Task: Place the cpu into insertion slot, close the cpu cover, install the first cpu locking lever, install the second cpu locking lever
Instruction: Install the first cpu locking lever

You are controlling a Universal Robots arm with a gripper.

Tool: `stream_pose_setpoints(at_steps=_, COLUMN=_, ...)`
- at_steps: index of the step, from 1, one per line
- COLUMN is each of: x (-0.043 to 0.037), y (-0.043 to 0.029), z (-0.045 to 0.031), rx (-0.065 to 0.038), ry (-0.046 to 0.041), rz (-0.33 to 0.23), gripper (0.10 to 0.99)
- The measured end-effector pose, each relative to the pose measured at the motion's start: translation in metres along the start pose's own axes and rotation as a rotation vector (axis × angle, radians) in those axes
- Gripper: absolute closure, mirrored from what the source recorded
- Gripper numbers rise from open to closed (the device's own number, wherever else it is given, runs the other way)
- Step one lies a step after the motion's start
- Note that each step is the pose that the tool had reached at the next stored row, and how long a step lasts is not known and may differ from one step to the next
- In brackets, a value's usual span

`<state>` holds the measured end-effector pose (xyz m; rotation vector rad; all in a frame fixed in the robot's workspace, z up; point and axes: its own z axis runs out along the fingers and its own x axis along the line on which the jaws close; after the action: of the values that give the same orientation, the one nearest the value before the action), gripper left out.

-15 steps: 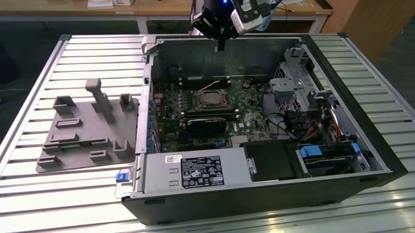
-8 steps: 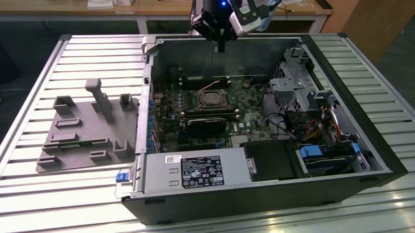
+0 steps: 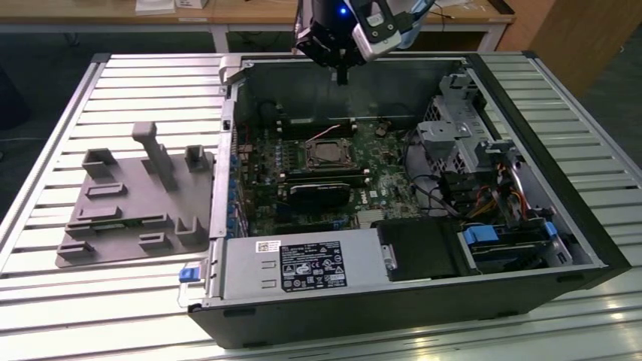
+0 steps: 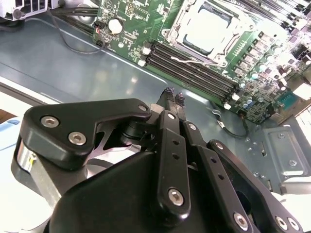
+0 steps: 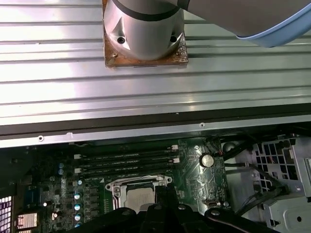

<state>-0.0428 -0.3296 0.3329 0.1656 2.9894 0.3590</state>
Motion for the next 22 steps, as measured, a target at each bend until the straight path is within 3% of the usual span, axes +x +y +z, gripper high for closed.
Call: stream_pose_setpoints(at_steps=22, x=0.0059, y=-0.0027, z=0.0084, rx=-0.002, ry=-0.0241, rz=-0.006, gripper=0.984)
